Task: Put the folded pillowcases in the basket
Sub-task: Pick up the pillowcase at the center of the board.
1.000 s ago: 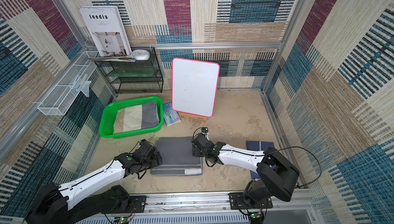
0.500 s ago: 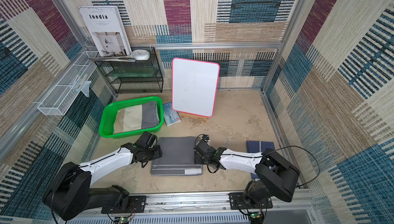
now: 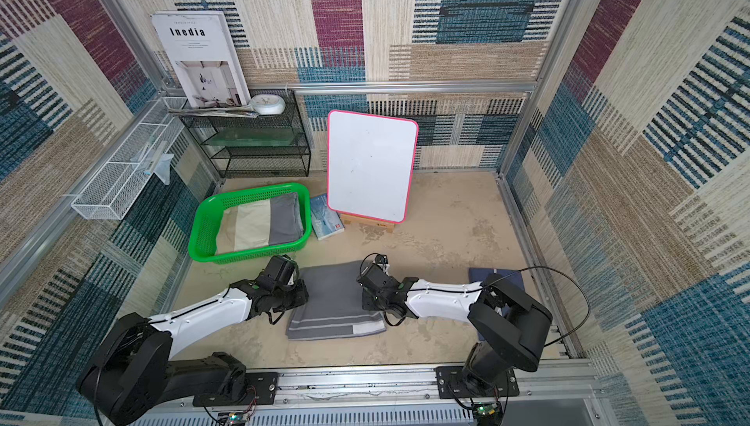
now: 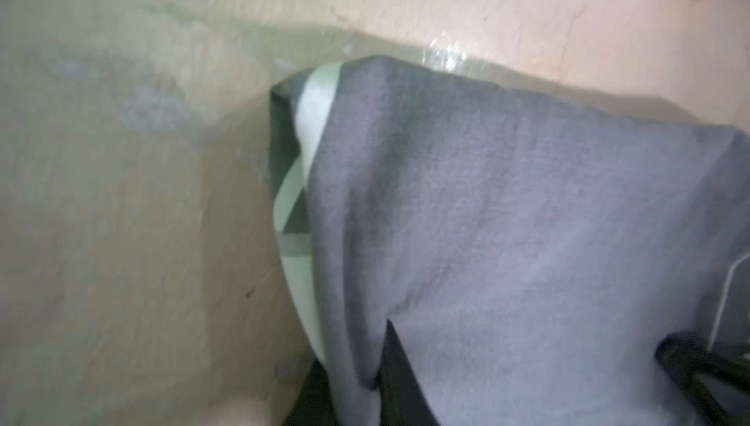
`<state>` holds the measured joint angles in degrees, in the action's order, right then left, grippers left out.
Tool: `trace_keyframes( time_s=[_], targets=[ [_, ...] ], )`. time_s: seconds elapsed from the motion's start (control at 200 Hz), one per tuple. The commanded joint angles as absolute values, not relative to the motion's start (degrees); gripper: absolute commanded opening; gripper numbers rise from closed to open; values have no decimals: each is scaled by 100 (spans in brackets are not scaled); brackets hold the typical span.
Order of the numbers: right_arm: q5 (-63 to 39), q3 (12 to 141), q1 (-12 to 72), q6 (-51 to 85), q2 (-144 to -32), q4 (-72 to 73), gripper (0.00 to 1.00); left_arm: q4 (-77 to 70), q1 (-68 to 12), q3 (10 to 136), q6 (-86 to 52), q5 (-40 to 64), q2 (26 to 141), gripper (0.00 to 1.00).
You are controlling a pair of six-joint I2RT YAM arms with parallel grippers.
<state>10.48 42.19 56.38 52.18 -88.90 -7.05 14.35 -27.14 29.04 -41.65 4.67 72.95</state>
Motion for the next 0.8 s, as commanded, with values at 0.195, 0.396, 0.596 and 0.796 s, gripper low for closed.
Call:
trace_keyframes(
  time_s=[0.195,0.396,0.596,0.796],
  targets=[
    [1520,4534,5876,5300,-8742,-1144,0,2464,-2720,3105,-4247,361,6596,0],
    [1652,4844,6019,5244,-8369,-1436,0,3278,-2725,3660,-4096,-37,6041,0],
    [1706,5800,6061,4637,-8322,-1653,0,3957,-2707,4630,-4010,-550,5453,0],
    [1852,6988,6064,3960,-8748,-1538,0,4343,-2479,5801,-3677,-1193,5718,0]
  ],
)
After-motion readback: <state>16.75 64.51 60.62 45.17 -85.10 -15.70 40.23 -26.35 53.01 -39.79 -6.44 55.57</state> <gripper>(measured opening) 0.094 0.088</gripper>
